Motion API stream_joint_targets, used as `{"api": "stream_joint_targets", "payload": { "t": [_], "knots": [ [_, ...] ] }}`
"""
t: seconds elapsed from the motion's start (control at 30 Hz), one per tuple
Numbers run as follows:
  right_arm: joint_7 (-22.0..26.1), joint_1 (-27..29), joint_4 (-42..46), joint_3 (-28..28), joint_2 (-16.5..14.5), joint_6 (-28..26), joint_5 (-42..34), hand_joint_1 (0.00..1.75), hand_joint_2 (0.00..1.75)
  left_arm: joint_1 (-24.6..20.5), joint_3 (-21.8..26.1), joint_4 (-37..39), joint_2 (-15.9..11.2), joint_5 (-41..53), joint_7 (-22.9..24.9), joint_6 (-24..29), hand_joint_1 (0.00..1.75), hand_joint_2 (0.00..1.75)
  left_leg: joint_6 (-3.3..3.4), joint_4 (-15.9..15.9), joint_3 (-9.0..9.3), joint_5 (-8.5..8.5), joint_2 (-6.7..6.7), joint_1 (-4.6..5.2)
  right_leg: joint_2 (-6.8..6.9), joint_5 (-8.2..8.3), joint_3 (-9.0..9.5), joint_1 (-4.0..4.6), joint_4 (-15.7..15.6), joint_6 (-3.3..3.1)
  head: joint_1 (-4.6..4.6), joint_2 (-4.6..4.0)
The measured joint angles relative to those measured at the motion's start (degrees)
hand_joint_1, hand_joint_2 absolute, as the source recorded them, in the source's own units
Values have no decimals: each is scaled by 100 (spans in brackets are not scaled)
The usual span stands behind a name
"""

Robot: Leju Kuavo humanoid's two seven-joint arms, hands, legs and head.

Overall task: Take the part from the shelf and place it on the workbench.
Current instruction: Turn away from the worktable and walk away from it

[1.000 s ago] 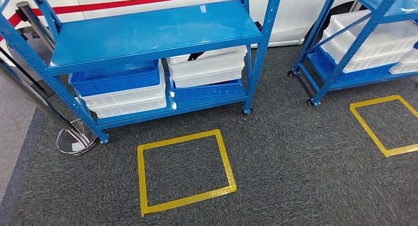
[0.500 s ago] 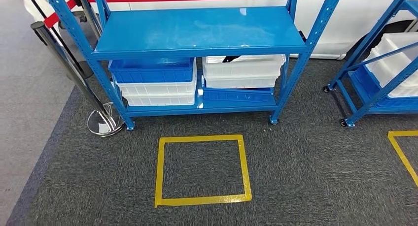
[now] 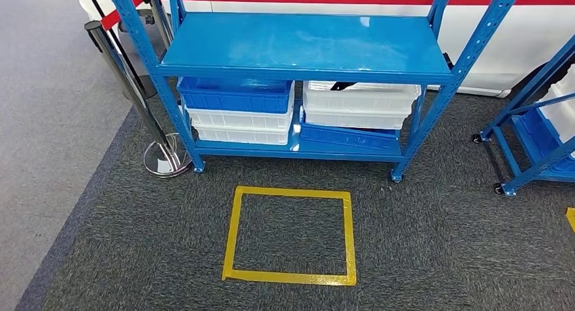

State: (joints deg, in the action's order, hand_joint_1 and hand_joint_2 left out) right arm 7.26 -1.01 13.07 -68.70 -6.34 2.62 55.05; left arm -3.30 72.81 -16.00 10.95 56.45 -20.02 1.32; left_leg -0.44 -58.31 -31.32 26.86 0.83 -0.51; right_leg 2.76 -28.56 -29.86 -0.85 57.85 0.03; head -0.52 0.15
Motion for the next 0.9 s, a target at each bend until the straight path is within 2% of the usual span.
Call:
{"api": "stream_joint_targets", "payload": {
  "t": [0.07,0.13,0.17,0.2,0.23,0.27,0.3,0.33,0.37,0.4,0.43,0.47,0.5,0.53,0.63,0.7,0.77,0.8,0.83,0.87,0.9],
  "knots": [
    [0,-19,1,-10,0,2,2,0,0,9,1,0,-1,10,8,1,0,0,71,31,17,8,-22,17,15,-8,25,4,-15,77,4,0],
    [1,-29,2,-21,2,2,4,0,0,20,2,0,-2,18,14,3,0,0,147,87,70,-18,-42,2,-49,-100,6,-17,97,139,23,1],
    [1,-30,3,-31,2,3,5,0,0,18,2,0,-2,21,15,3,0,0,182,113,97,-31,-50,-9,-109,-229,-99,-25,321,161,44,1],
    [1,-24,3,-42,3,4,6,0,0,14,2,0,-2,25,15,2,0,0,209,121,104,-32,-56,-8,-174,-399,-280,-32,672,172,67,1],
    [0,-21,3,-50,2,7,9,0,0,10,2,0,-2,27,16,1,0,0,233,121,105,-25,-65,0,-214,-568,-518,-32,1090,180,82,1],
    [-2,-18,2,-56,1,9,13,0,0,9,2,0,-2,32,18,-1,0,0,247,120,112,-15,-82,10,-232,-670,-743,-33,1455,187,88,1],
    [-3,-13,2,-61,1,14,16,0,44,10,2,0,-2,38,21,-2,0,0,255,119,127,0,-101,20,-239,-659,-892,-34,1651,188,87,1],
    [-5,-7,2,-68,0,23,20,0,87,12,2,0,-2,44,25,-4,0,0,256,118,152,17,-126,28,-242,-522,-930,-34,1616,180,89,1],
    [-8,0,2,-78,1,38,22,0,87,14,2,0,-1,51,29,-5,0,0,249,118,188,38,-151,34,-246,-291,-858,-31,1363,161,90,0],
    [-12,6,2,-90,3,58,24,0,87,15,2,0,3,56,37,-7,0,0,237,118,223,63,-173,37,-261,-20,-714,-20,971,127,93,0],
    [-23,12,2,-102,9,80,26,0,44,14,2,2,6,60,46,-8,0,0,217,113,247,92,-190,48,-281,176,-563,-5,593,89,95,1],
    [-38,11,2,-111,14,105,20,0,0,12,2,3,10,64,54,-9,0,0,190,103,256,120,-201,58,-294,290,-448,10,298,60,97,1],
    [-58,5,2,-121,19,134,1,0,0,9,2,5,13,67,62,-10,0,0,162,96,250,144,-203,63,-308,326,-389,28,131,36,100,1],
    [-81,-5,2,-139,22,161,-32,0,0,5,2,7,13,72,68,-10,0,0,129,94,245,162,-197,65,-314,295,-376,40,83,22,100,1],
    [-118,-20,2,-221,13,203,-125,0,0,-1,2,7,8,94,82,-5,0,0,32,28,262,262,-157,54,-338,288,-331,4,5,-46,96,0],
    [-122,-20,3,-265,7,199,-139,0,0,0,2,7,5,110,91,1,0,0,-28,-430,78,542,-136,32,-349,287,-288,-25,-33,-99,80,0],
    [-123,-20,4,-296,7,195,-145,0,0,0,1,7,5,116,99,3,0,0,-83,-1217,-328,893,-130,2,-369,271,-279,-23,-32,-125,71,0],
    [-126,-20,4,-309,7,195,-146,0,0,3,1,7,5,119,105,3,0,0,-105,-1494,-488,956,-129,-15,-394,263,-272,-23,-30,-125,72,0],
    [-129,-19,3,-321,5,196,-146,0,0,8,1,7,5,120,109,3,0,0,-120,-1564,-553,896,-129,-29,-431,255,-262,-25,-28,-118,73,0],
    [-137,-20,3,-336,2,197,-149,0,0,13,2,7,5,121,112,3,0,0,-126,-1386,-496,716,-135,-43,-479,246,-245,-29,-24,-105,72,1],
    [-148,-23,2,-354,-2,197,-154,0,0,18,2,7,4,124,114,3,0,0,-125,-1026,-349,473,-174,-56,-532,235,-226,-35,-18,-87,73,1]
  ]
}}
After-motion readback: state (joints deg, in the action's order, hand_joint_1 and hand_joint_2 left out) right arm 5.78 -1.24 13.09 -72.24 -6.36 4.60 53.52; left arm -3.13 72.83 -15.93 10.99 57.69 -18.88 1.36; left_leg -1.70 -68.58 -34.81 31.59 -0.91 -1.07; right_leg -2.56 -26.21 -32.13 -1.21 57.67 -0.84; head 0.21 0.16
